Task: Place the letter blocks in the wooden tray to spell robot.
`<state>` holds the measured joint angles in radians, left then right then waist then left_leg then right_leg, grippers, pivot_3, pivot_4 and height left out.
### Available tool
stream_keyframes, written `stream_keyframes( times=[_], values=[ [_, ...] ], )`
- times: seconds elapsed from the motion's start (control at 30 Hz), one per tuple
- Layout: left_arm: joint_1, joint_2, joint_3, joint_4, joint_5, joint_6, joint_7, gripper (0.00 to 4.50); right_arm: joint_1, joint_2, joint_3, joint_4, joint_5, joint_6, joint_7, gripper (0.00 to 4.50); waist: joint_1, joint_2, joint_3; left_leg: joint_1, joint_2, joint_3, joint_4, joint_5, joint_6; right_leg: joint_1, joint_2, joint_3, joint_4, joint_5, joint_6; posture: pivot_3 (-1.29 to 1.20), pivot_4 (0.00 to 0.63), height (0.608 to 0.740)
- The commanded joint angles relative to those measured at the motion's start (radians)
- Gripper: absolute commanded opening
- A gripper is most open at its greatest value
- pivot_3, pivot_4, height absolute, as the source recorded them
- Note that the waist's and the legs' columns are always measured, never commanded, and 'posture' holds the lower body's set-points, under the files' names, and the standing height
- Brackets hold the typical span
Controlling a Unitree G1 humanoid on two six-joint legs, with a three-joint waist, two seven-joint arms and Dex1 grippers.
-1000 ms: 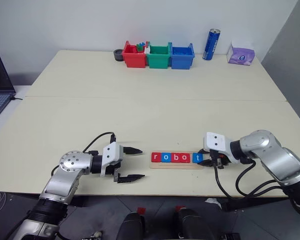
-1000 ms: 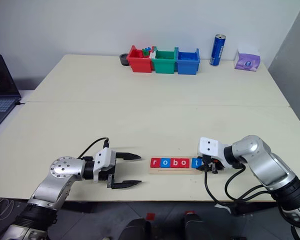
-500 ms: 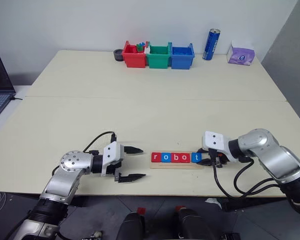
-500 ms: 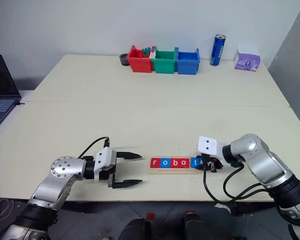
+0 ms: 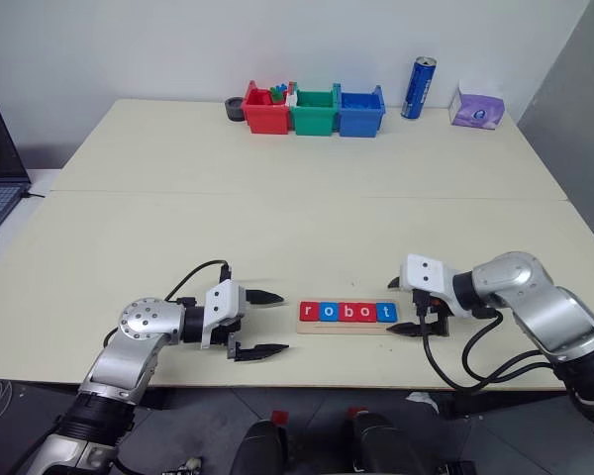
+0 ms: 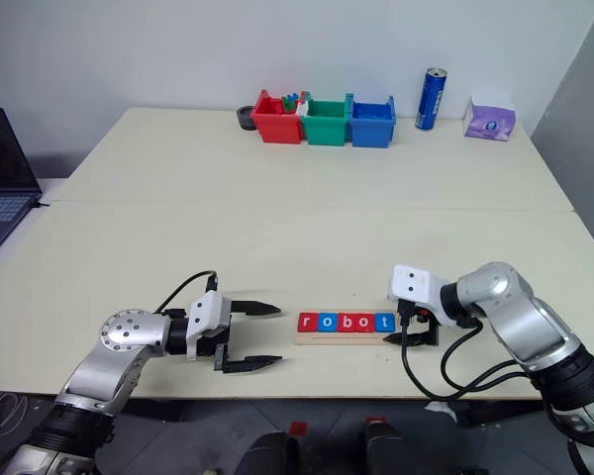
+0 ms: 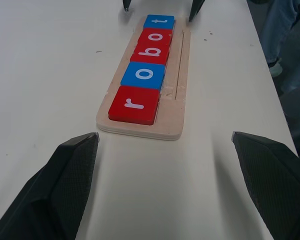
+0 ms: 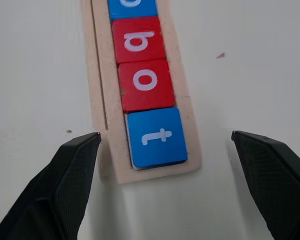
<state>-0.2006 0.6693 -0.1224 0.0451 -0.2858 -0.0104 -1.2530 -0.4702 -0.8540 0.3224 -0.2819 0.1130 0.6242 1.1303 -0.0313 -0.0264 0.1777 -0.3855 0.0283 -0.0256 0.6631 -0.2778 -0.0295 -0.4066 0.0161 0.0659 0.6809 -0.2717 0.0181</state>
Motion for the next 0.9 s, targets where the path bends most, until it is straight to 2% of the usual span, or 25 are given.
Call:
stream_keyframes(
  times=[0.03,0.13,0.3,0.37,0.4,0.47,0.67,0.7,0.9],
  values=[
    [0.008,0.005,0.011,-0.025,-0.005,-0.011,0.003,4.50,0.057,-0.034,-0.094,-0.085,0.032,0.025,-0.029,4.09,0.001,0.000,0.000,0.000,0.000,0.000,0.000,0.000,0.000,0.000,0.000,0.000,0.000,0.000,0.000,0.00,0.150,0.740],
    [0.013,0.001,0.020,-0.027,-0.012,-0.003,0.014,4.50,0.121,-0.043,-0.142,-0.131,0.052,0.046,-0.056,3.21,0.002,0.000,0.000,0.000,0.000,0.000,0.000,0.000,0.000,0.000,0.000,-0.001,0.000,0.000,0.000,0.00,0.150,0.740],
    [0.030,0.023,0.059,-0.040,-0.037,0.046,0.039,4.50,0.261,-0.034,-0.276,-0.238,0.132,0.099,-0.101,1.38,0.002,0.000,0.000,0.000,0.000,0.000,0.000,0.000,0.000,0.000,0.000,0.000,0.000,0.000,0.000,0.00,0.150,0.740],
    [0.037,0.042,0.069,-0.051,-0.032,0.071,0.045,4.50,0.311,-0.038,-0.315,-0.278,0.164,0.101,-0.101,1.38,0.002,0.000,0.000,0.000,0.000,0.000,0.000,0.000,0.000,0.000,0.000,-0.001,0.000,-0.001,0.001,0.00,0.150,0.740],
    [0.040,0.052,0.074,-0.054,-0.037,0.072,0.035,4.50,0.326,-0.029,-0.333,-0.290,0.180,0.102,-0.109,1.48,0.000,0.000,0.000,0.000,0.000,0.000,0.000,0.000,0.000,0.000,0.000,-0.001,0.000,-0.001,0.002,0.00,0.150,0.740],
    [0.042,0.072,0.078,-0.057,-0.034,0.066,0.022,4.50,0.348,-0.033,-0.350,-0.293,0.189,0.079,-0.113,2.06,-0.001,0.000,0.000,0.000,0.001,0.000,0.000,0.000,0.000,0.000,0.000,0.000,0.001,-0.002,0.004,0.00,0.150,0.740],
    [0.017,0.086,0.079,-0.046,-0.021,0.038,0.018,4.50,0.345,-0.054,-0.356,-0.285,0.236,0.048,-0.086,4.21,0.000,0.000,0.000,0.001,0.000,0.001,0.001,0.000,0.000,0.001,0.000,0.000,0.000,-0.003,0.005,0.00,0.150,0.740],
    [0.014,0.085,0.077,-0.045,-0.020,0.034,0.018,4.50,0.339,-0.056,-0.355,-0.285,0.247,0.049,-0.079,4.46,0.000,0.000,0.000,0.001,0.000,0.001,0.001,0.000,0.000,0.001,0.000,0.000,0.000,-0.003,0.005,0.00,0.150,0.740],
    [-0.008,0.075,0.063,-0.046,-0.023,0.031,0.011,4.50,0.291,-0.084,-0.326,-0.242,0.251,0.010,-0.043,4.46,0.000,0.000,0.000,0.001,0.000,0.001,0.001,0.000,0.000,0.001,0.000,0.000,0.000,-0.002,0.004,0.00,0.150,0.740]
  ],
)
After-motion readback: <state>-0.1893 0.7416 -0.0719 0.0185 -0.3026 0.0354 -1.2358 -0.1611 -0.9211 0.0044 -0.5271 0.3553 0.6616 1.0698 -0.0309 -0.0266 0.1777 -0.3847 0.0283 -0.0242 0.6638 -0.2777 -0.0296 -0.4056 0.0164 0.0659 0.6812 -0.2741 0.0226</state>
